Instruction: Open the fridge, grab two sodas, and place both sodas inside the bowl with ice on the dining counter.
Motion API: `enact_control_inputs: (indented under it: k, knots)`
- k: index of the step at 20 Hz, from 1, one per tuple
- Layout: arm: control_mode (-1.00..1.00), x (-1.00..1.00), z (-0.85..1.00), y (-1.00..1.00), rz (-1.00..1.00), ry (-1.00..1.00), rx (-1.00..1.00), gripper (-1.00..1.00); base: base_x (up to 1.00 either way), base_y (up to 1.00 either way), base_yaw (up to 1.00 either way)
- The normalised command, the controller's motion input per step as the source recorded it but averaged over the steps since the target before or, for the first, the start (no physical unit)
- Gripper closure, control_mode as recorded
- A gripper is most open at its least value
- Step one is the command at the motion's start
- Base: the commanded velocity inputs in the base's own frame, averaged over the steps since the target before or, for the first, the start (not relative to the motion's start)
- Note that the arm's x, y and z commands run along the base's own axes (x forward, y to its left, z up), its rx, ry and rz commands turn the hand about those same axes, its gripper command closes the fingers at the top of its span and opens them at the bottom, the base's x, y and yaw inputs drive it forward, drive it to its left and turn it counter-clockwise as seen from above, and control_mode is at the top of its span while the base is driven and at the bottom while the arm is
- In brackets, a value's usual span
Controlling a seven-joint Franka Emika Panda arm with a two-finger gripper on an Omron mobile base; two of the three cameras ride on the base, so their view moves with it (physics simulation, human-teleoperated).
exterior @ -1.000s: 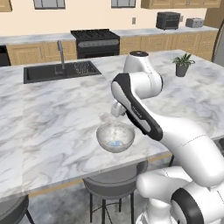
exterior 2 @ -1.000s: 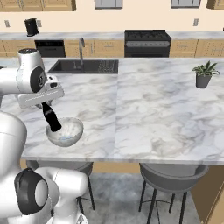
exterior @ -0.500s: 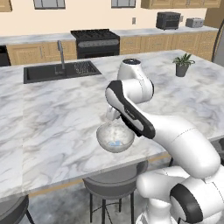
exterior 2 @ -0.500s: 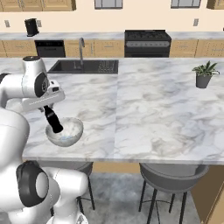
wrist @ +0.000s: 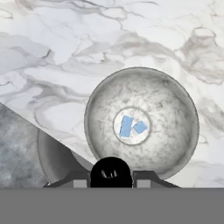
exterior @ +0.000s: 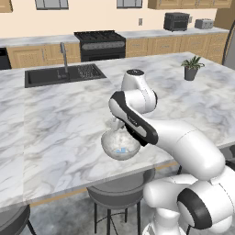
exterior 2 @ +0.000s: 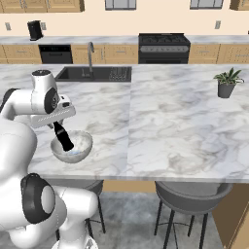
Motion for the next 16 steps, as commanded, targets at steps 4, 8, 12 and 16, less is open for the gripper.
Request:
enact_control_inputs:
  k: [4,8,12,16]
  knots:
    - [-1.00,0.16,-0.35,0.00,0.00,0.00,0.00,1.00,0.00,0.00,0.00]
    - [-1.00,0.27,-0.27,0.01,0.00,0.00,0.00,1.00,0.00,0.00,0.00]
    - [-1.00,0.42,-0.16,0.10,0.00,0.00,0.00,1.00,0.00,0.00,0.00]
    - [-1.00,0.40,-0.18,0.14,0.00,0.00,0.00,1.00,0.00,0.00,0.00]
